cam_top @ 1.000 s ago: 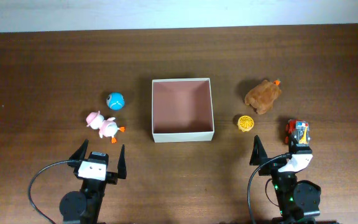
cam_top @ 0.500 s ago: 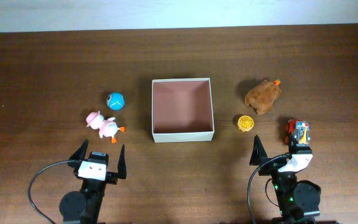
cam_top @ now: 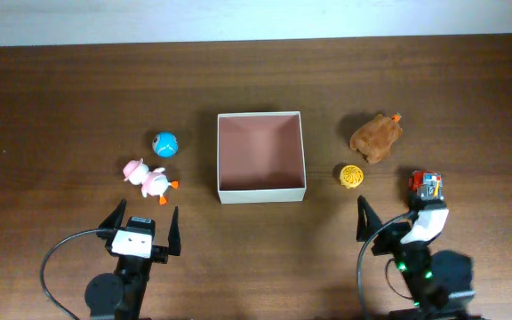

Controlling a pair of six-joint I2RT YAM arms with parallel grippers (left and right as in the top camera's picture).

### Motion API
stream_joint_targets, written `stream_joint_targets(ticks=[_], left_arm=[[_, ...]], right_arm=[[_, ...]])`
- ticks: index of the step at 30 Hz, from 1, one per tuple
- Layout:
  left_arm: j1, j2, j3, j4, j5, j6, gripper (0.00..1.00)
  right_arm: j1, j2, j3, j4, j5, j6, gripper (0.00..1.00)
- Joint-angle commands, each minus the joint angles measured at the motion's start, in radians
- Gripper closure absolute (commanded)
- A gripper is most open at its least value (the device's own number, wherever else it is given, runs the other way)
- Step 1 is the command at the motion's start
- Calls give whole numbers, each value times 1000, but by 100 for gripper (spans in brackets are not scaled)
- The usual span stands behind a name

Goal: Pack container
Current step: 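Move the right gripper over the red toy fire truck and grasp it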

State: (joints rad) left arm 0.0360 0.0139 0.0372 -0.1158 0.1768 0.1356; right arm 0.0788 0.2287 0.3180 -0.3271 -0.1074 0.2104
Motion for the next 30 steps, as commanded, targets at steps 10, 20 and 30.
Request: stream_joint_targets(ticks=[10,20,30], left_arm=[[7,-9,-5,2,14,12,0],[7,-9,-5,2,14,12,0],[7,-9,-5,2,14,12,0]], right_arm=[[6,787,1046,-599,-14,-118,1],[-74,1069,1304,-903,187,-169,1],[-341,1233,1302,-1031,230,-131,1]])
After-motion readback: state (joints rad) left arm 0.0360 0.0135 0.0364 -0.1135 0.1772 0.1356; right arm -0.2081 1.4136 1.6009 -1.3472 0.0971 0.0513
